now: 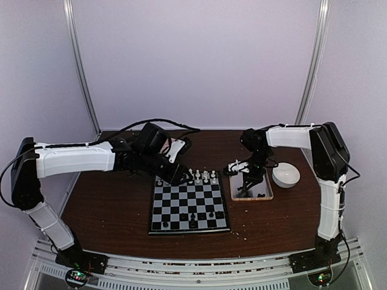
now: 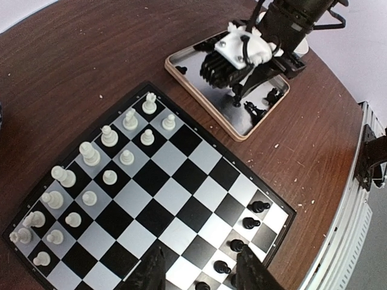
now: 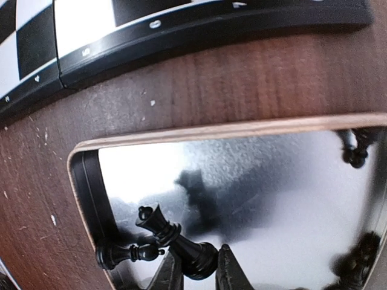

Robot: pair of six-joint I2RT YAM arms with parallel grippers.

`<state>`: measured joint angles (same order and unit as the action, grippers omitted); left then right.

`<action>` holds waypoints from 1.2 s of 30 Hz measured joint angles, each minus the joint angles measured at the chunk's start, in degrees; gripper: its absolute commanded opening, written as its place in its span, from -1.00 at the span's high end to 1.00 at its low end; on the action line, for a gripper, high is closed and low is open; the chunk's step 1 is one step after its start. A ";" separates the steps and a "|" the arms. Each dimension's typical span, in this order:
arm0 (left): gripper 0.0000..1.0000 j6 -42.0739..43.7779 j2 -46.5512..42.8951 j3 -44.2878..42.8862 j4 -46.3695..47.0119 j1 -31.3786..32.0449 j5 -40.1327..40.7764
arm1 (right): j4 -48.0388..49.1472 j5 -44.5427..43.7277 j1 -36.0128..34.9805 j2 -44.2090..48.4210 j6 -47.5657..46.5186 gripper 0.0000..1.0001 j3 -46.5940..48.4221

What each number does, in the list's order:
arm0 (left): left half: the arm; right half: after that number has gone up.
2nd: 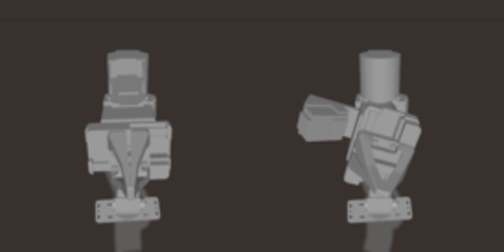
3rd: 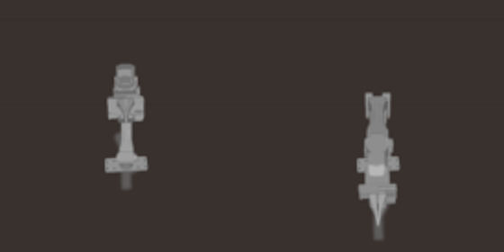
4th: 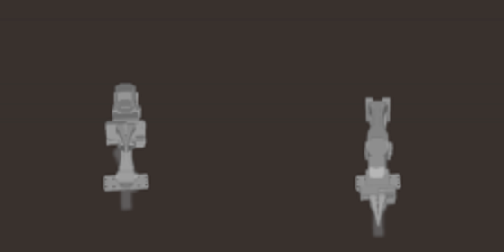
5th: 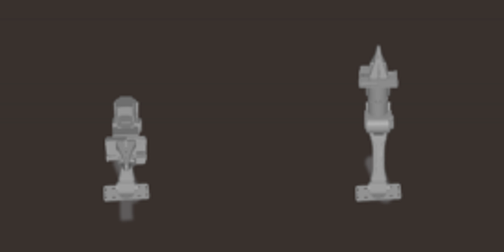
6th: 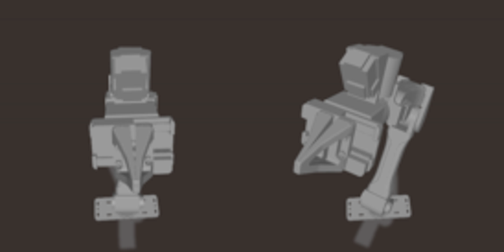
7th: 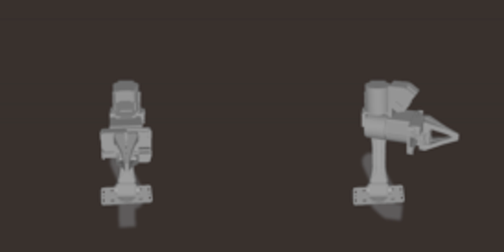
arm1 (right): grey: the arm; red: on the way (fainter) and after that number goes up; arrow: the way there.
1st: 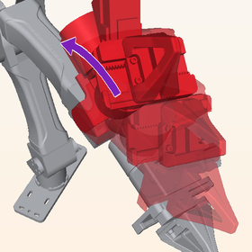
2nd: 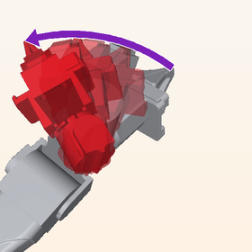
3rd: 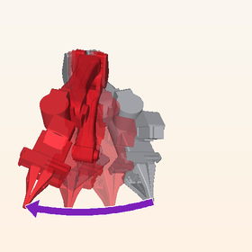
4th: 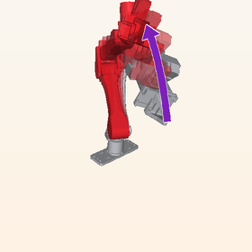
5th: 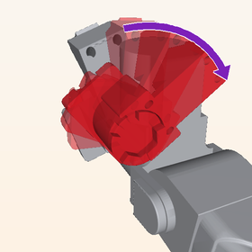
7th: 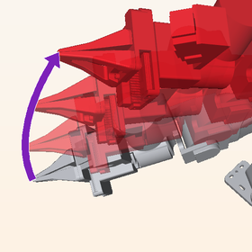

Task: Set up the chess pieces on the board
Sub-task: Pick up the king from the storage box, then pass from the right arm to the left

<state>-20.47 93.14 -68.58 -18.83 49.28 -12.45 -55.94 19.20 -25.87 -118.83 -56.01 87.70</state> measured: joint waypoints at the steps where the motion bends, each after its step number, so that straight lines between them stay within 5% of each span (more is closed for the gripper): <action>1: 0.19 0.26 0.66 -0.13 0.55 0.00 -0.52 | 0.02 1.36 0.76 0.17 1.29 0.74 0.00; 18: 0.22 4.31 15.32 -9.14 13.40 0.31 -9.51 | 0.72 22.77 4.35 7.76 20.74 0.71 -0.04; 36: 0.18 -0.24 28.44 -21.92 18.71 2.36 -16.50 | 0.90 28.02 4.20 8.04 24.35 0.71 -0.35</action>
<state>-20.71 121.58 -90.50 -0.12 51.64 -28.95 -55.05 47.22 -21.67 -110.78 -31.66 87.35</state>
